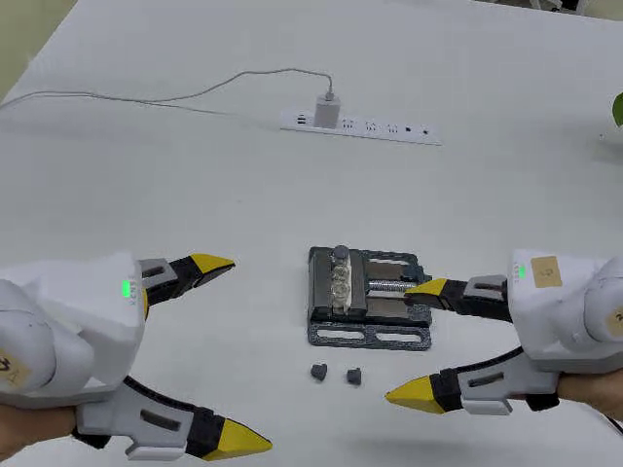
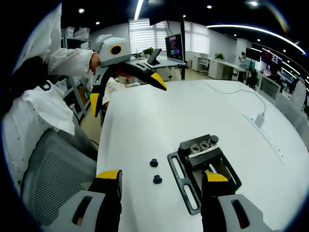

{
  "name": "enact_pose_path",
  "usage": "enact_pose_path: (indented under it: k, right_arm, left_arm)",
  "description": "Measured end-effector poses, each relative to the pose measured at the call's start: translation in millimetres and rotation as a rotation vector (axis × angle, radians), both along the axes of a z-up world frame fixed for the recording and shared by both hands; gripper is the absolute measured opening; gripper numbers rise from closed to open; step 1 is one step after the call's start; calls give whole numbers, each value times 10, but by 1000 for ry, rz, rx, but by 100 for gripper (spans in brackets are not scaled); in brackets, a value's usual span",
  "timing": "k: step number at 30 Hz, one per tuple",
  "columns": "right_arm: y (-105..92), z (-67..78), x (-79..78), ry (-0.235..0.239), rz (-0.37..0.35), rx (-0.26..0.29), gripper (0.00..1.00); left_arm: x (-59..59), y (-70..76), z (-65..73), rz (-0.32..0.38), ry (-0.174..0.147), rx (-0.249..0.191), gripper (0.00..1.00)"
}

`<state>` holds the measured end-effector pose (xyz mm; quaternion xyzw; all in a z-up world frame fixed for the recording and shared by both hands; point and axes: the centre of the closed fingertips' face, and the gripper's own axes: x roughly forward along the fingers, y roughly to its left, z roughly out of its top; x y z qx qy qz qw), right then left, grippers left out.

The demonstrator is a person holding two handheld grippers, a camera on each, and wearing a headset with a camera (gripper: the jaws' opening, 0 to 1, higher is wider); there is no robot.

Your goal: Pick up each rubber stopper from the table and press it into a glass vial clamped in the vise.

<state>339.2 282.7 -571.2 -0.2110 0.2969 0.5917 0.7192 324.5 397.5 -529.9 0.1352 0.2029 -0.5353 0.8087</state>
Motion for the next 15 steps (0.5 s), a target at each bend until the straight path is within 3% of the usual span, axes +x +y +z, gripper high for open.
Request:
enact_pose_path:
  k: [8, 15]
  right_arm:
    - [18, -249, -109, -3, 28, -7, 58]
    - [62, -464, -142, 3, 52, -33, 46]
  left_arm:
    - [14, -2, -30, -7, 11, 15, 99]
    - [30, 0, -53, -10, 21, 22, 99]
